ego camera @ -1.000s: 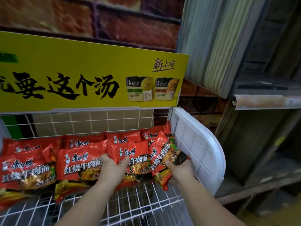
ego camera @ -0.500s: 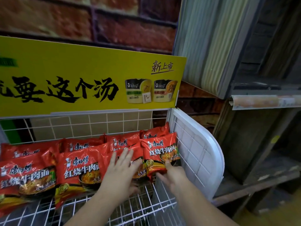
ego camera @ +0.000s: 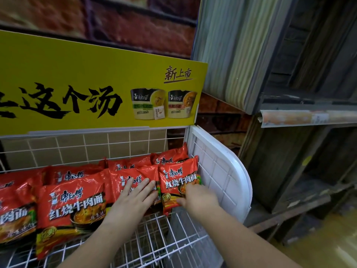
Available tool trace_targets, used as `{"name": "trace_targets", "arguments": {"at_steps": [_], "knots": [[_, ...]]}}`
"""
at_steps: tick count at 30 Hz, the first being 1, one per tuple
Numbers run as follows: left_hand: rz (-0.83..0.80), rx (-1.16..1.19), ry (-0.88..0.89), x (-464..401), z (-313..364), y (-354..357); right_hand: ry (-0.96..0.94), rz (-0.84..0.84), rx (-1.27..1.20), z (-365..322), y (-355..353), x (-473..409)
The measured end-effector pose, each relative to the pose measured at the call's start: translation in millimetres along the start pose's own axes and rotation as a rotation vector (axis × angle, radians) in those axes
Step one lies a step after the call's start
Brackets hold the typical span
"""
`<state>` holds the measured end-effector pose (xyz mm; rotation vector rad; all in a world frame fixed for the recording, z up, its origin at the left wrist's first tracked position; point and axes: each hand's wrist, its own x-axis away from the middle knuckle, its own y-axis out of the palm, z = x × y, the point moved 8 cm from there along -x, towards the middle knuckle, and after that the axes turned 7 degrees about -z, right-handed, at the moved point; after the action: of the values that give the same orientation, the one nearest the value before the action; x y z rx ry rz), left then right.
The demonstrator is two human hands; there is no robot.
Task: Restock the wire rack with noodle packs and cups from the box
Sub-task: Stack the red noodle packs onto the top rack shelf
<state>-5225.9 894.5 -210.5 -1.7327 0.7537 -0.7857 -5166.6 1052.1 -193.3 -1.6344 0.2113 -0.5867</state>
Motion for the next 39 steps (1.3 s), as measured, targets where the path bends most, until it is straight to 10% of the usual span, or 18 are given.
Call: {"name": "trace_targets", "arguments": {"at_steps": [25, 39], "knots": [[0.093, 0.278, -0.258, 18.7, 5.4, -41.9, -0.243, 0.017, -0.125, -11.8, -10.0, 39.9], [0.328, 0.471, -0.357, 83.7, 181.7, -107.2, -0.563, -0.068, -0.419, 112.0, -8.3, 154.2]]}}
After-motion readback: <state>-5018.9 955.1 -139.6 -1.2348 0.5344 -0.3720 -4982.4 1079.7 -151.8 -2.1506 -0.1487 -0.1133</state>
